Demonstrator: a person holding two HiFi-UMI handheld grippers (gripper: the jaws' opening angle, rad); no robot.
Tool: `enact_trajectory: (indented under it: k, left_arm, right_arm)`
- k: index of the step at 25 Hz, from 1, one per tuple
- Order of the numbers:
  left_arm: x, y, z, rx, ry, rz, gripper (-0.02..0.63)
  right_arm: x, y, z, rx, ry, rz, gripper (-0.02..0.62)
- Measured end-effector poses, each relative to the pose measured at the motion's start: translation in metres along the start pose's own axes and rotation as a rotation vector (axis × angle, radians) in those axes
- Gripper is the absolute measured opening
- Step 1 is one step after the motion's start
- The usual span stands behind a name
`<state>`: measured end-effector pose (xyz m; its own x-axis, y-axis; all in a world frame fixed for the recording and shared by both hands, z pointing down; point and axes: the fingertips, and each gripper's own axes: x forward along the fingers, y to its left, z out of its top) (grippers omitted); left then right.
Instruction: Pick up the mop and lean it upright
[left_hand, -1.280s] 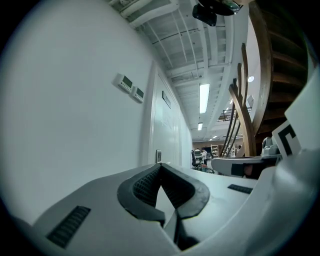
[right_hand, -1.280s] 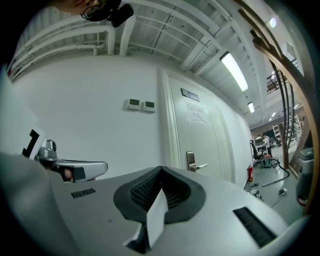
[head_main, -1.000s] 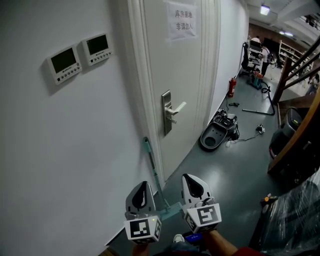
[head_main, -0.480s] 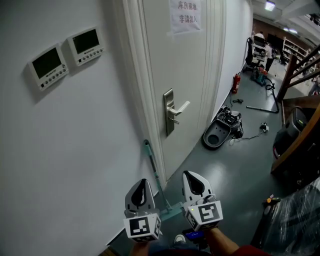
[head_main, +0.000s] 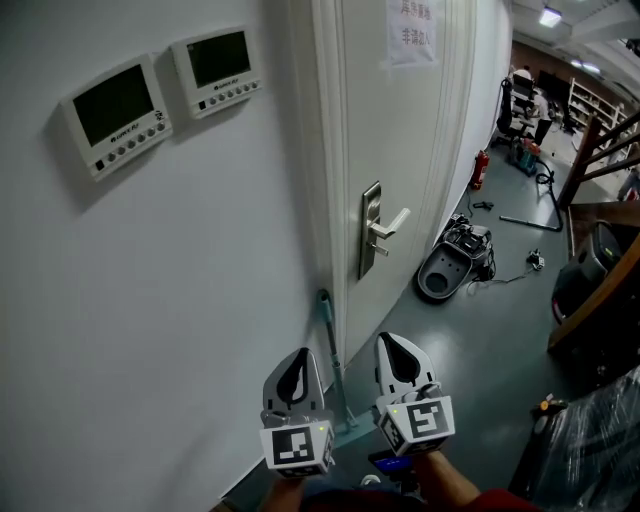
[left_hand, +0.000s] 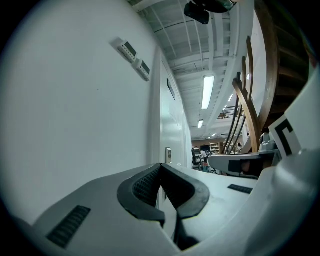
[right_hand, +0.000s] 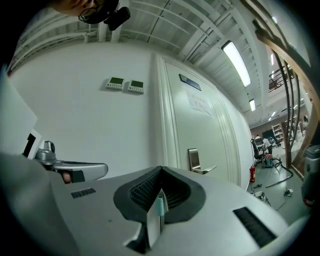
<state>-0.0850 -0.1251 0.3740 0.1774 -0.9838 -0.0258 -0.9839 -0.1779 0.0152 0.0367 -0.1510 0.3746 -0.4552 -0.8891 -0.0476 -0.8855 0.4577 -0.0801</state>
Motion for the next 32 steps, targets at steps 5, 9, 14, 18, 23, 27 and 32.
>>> enact_trajectory:
  k: [5,9,14,18,23,27,32]
  left_arm:
    - [0.014,0.036,0.003,-0.019,-0.002,-0.008,0.014]
    - [0.024,0.05,0.004,-0.023,-0.01,-0.031,0.014]
    - [0.038,0.052,0.0,-0.014,-0.005,-0.031,0.014]
    - [0.052,0.053,0.0,-0.023,-0.004,-0.013,0.014]
    - [0.064,0.05,-0.003,-0.011,0.001,0.003,0.014]
    - [0.068,0.047,-0.003,-0.006,0.004,0.014,0.014]
    - [0.069,0.046,0.0,-0.011,-0.004,0.025,0.014]
  right_arm:
    - [0.034,0.02,0.001,-0.007,-0.007,-0.01,0.017]
    - [0.051,0.026,-0.002,-0.014,-0.004,-0.029,0.017]
    - [0.067,0.022,-0.007,-0.029,0.006,-0.029,0.017]
    - [0.077,0.013,-0.01,-0.026,0.013,-0.02,0.018]
    - [0.086,0.004,-0.011,-0.027,0.017,-0.003,0.017]
    - [0.091,-0.001,-0.019,-0.023,0.029,0.012,0.018]
    - [0.1,-0.002,-0.036,-0.047,0.044,0.019,0.017]
